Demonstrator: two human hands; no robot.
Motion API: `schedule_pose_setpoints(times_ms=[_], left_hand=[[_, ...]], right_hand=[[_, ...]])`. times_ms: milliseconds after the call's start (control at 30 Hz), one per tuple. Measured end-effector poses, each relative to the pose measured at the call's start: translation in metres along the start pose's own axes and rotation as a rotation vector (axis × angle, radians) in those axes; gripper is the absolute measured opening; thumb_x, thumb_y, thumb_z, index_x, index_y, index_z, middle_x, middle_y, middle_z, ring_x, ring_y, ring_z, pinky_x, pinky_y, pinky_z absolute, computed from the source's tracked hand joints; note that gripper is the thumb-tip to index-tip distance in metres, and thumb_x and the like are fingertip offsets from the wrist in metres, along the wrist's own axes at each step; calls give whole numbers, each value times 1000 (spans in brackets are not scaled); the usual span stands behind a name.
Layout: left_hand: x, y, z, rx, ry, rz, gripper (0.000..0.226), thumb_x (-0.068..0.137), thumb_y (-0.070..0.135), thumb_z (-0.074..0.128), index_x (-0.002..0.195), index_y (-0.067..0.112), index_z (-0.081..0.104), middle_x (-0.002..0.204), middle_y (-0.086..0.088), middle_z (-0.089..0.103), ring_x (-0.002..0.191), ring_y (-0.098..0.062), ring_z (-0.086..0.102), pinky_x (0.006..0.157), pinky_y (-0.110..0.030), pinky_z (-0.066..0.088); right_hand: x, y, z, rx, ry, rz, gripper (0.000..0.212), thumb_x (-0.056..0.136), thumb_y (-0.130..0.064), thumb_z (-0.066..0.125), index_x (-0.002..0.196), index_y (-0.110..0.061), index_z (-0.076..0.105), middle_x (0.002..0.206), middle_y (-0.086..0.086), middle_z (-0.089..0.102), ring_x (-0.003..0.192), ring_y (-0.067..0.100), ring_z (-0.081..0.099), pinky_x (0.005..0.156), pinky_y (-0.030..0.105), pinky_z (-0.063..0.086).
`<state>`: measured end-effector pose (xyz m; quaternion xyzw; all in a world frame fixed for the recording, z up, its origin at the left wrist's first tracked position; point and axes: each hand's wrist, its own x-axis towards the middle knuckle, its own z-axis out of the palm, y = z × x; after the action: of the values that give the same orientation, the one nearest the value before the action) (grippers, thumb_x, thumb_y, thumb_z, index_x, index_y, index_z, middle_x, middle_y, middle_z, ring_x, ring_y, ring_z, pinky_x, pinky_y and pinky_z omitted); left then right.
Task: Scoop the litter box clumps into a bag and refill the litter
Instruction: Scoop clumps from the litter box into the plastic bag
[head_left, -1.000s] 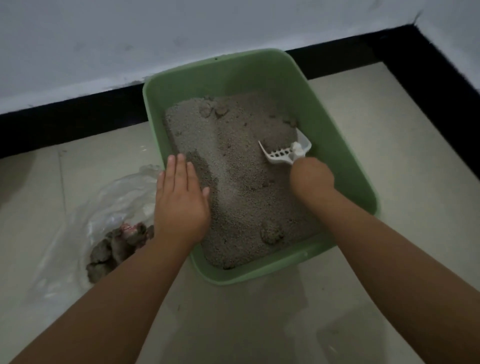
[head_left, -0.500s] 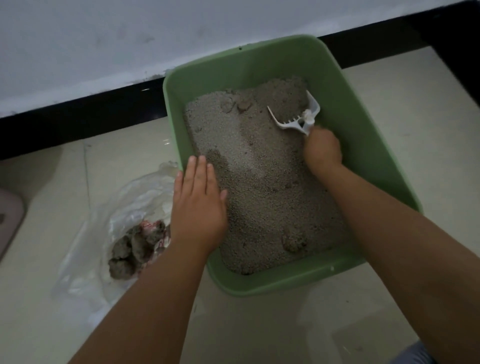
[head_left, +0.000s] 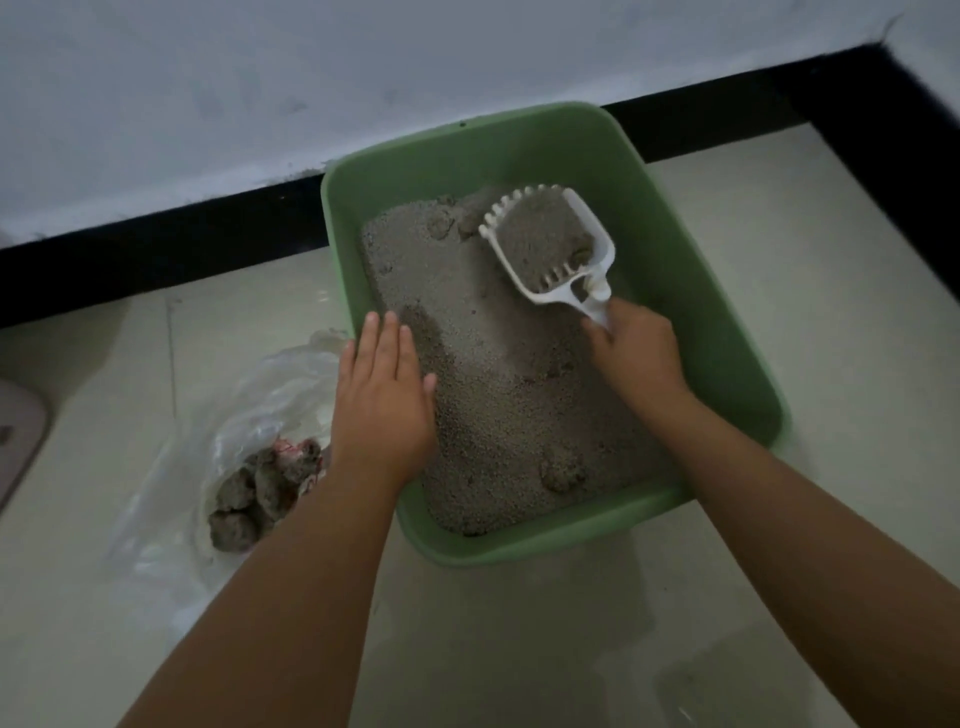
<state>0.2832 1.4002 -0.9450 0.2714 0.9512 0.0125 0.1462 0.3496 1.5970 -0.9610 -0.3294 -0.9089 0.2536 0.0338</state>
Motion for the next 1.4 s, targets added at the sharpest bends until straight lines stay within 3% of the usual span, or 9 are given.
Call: schedule_pose_setpoints(times_ms=[567,733,800,900,967,1067,1200,1267,1400], left_hand=[[-8,-4,-2,-138,46,32,56,102,29,16,147,4,-4,157,-11,-11,144,-22,-15,115,-31,-12],[-8,2,4,-218,31,34,57,102,29,18,147,3,-4,156,-10,-12,144,-23,-17,117,-31,-9],[-15,8,5,-297,27,28,57,101,28,19,147,3,-4,156,-9,-14,144,-22,-18,116,-30,-8],[-31,4,8,-378,48,50,57,101,27,21,147,4,-3,156,-9,-13,144,-20,-17,114,-25,-10],[-85,-66,6,-380,81,-51,58,101,28,21,147,2,-2,157,-11,-10,144,-21,-15,113,-22,-11],[-91,-87,14,-366,85,-50,65,94,37,13,146,0,-1,157,-12,-8,145,-21,-13,111,-21,-12],[-81,-92,12,-261,94,-37,67,93,38,14,146,-1,2,157,-13,-6,145,-23,-11,114,-24,-10],[-74,-94,11,-192,118,-57,62,99,29,26,147,0,0,157,-13,-6,145,-24,-10,116,-28,-8],[-74,-123,2,-120,110,-360,68,97,30,34,148,5,-4,157,-13,-8,145,-26,-11,117,-42,-4]], right_hand=[[-66,-15,-22,-122,-27,-12,30,95,-20,49,110,4,58,105,23,63,97,34,57,77,34,36],[-68,-12,-25,-87,6,14,28,94,-19,51,105,5,60,100,24,64,95,34,58,63,26,23],[-67,-13,-24,-86,-4,26,27,94,-19,51,104,4,60,99,24,65,94,34,58,67,29,29],[-65,-9,-27,25,15,114,27,93,-20,53,70,-5,53,74,15,60,77,25,52,56,30,24],[-99,-57,2,80,-104,98,33,91,-18,55,60,-9,48,61,8,50,74,19,46,50,30,21],[-97,-62,-2,99,-130,53,19,90,-16,58,91,1,67,75,13,56,77,18,49,59,23,24],[-92,-56,-12,127,-111,27,25,89,-14,59,107,2,66,81,12,59,78,16,50,49,23,28],[-91,-55,-19,119,-98,19,25,89,-14,59,108,3,66,79,9,56,76,17,49,46,6,36],[-96,-78,-18,158,-197,-73,24,90,-14,57,68,-7,59,55,4,46,54,13,41,41,9,32]])
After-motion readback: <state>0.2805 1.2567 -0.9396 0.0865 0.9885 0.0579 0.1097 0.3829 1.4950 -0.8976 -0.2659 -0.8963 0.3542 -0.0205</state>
